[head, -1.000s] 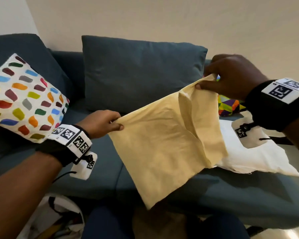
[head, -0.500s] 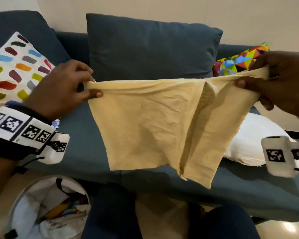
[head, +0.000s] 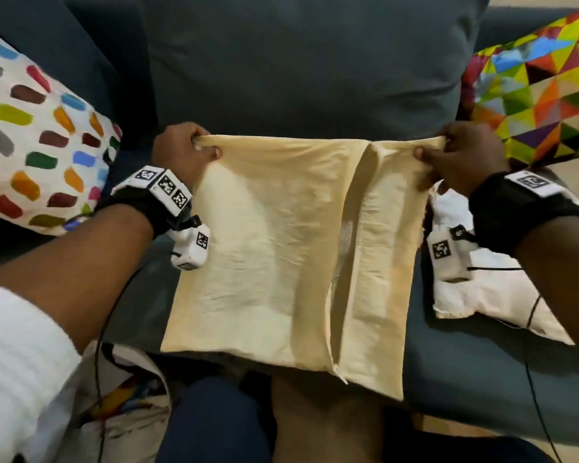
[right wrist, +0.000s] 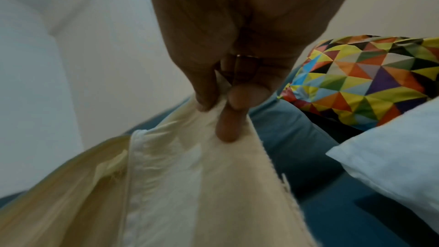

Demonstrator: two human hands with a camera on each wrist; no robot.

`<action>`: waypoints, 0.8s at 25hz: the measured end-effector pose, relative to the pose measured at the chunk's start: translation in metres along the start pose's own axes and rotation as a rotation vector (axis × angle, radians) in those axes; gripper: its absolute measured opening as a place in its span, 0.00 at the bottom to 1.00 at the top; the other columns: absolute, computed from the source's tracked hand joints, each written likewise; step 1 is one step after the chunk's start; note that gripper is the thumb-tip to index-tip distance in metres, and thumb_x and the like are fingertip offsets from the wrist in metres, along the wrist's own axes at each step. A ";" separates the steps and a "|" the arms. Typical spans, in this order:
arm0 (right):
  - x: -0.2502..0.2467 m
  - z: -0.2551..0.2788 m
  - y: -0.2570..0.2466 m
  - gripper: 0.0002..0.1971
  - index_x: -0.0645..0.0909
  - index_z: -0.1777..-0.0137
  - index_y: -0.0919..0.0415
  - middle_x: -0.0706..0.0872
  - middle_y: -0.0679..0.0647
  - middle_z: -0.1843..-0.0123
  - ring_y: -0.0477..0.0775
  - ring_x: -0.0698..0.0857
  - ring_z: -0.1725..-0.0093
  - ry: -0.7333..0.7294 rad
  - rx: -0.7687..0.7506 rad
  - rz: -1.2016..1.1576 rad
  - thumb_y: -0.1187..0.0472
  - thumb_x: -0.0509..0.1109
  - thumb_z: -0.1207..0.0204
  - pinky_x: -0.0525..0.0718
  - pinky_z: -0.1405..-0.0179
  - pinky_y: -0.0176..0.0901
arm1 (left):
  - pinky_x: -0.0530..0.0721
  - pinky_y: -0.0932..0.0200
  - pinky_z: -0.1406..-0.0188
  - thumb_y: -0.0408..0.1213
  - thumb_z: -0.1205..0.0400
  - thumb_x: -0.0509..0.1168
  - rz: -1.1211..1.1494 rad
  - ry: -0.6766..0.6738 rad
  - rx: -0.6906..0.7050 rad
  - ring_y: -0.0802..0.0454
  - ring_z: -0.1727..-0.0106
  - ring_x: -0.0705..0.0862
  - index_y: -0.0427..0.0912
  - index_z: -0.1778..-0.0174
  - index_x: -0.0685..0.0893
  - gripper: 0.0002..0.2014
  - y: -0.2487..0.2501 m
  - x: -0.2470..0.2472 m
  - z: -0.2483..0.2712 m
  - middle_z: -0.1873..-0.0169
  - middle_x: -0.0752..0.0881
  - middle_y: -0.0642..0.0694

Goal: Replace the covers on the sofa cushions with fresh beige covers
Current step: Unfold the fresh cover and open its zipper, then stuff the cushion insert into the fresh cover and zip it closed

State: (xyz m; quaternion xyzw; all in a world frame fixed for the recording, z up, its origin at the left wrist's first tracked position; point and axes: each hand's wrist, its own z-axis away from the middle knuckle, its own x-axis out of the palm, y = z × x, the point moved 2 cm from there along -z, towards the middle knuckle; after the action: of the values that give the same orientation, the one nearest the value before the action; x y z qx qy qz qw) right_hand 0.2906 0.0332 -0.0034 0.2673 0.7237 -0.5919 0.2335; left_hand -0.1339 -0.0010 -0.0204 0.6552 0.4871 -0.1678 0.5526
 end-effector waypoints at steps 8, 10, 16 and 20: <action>0.090 0.020 0.106 0.16 0.83 0.38 0.59 0.90 0.59 0.45 0.65 0.90 0.48 -0.186 0.256 0.189 0.54 0.75 0.22 0.89 0.46 0.62 | 0.80 0.46 0.40 0.54 0.22 0.72 -0.307 -0.508 -0.249 0.35 0.38 0.83 0.42 0.33 0.77 0.27 -0.113 0.115 0.037 0.37 0.84 0.36; 0.094 0.063 0.115 0.10 0.85 0.47 0.59 0.91 0.59 0.56 0.64 0.91 0.58 -0.297 0.344 0.268 0.53 0.73 0.21 0.92 0.54 0.60 | 0.77 0.52 0.55 0.60 0.19 0.66 -0.373 -0.539 -0.260 0.39 0.52 0.84 0.43 0.56 0.79 0.21 -0.130 0.105 0.075 0.53 0.87 0.40; 0.096 0.172 0.100 0.25 0.82 0.52 0.69 0.92 0.63 0.66 0.65 0.92 0.68 -0.593 0.712 0.154 0.43 0.75 0.23 0.91 0.69 0.53 | 0.70 0.54 0.67 0.54 0.18 0.69 -0.236 -0.607 -0.409 0.43 0.68 0.76 0.41 0.69 0.72 0.23 -0.150 0.063 0.150 0.72 0.74 0.41; 0.098 0.208 0.099 0.15 0.73 0.50 0.66 0.91 0.66 0.63 0.60 0.90 0.73 -0.583 0.722 0.011 0.62 0.78 0.23 0.87 0.76 0.47 | 0.79 0.60 0.83 0.39 0.16 0.69 0.136 -0.618 -0.595 0.49 0.79 0.80 0.37 0.62 0.76 0.13 -0.154 0.051 0.183 0.72 0.75 0.39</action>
State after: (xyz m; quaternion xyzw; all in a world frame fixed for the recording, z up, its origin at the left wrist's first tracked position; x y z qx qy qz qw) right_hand 0.2870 -0.1451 -0.1794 0.1579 0.3740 -0.8553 0.3221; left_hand -0.1786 -0.1534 -0.2065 0.4169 0.2818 -0.1716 0.8470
